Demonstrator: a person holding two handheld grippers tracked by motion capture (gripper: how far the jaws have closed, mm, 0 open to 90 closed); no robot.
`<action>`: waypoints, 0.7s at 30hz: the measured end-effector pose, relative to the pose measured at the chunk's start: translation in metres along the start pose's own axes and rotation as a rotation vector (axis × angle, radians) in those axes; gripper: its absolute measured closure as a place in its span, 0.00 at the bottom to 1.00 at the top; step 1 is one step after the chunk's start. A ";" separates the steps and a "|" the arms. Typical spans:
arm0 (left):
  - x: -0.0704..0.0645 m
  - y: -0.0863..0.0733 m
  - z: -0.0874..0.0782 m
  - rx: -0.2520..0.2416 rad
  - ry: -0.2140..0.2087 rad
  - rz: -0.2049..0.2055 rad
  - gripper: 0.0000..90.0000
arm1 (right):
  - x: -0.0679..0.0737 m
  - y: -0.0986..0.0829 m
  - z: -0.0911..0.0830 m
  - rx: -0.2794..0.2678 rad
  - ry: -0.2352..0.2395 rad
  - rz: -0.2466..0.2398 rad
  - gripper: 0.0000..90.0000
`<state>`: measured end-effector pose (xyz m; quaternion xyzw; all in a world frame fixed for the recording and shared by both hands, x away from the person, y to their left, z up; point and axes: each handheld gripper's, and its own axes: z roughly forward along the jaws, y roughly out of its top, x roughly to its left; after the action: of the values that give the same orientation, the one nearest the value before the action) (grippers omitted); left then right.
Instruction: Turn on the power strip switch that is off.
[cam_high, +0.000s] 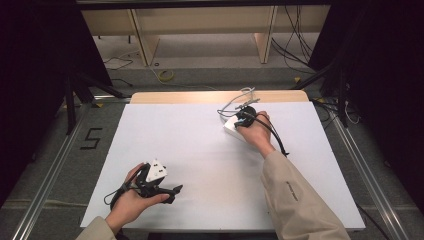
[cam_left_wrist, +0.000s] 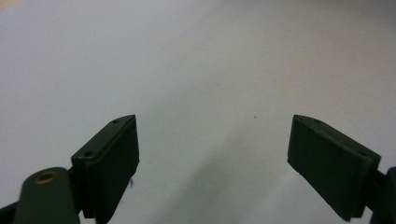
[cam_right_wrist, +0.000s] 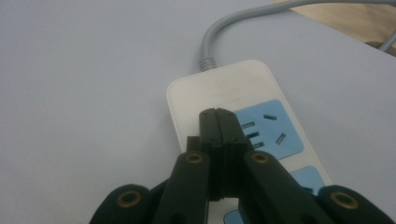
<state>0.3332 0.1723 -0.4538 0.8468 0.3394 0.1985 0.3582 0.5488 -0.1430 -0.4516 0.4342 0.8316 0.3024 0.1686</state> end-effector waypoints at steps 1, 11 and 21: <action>0.000 0.000 0.000 0.000 0.000 -0.001 0.18 | 0.000 0.000 0.000 0.005 0.000 0.002 1.00; 0.000 0.000 0.000 0.000 -0.001 -0.003 0.18 | 0.002 0.005 0.001 0.044 -0.011 -0.021 1.00; 0.001 0.000 0.001 0.002 0.000 -0.004 0.18 | 0.003 0.004 0.003 0.051 -0.018 -0.026 1.00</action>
<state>0.3338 0.1726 -0.4543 0.8465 0.3414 0.1972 0.3577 0.5511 -0.1373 -0.4510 0.4304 0.8431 0.2747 0.1689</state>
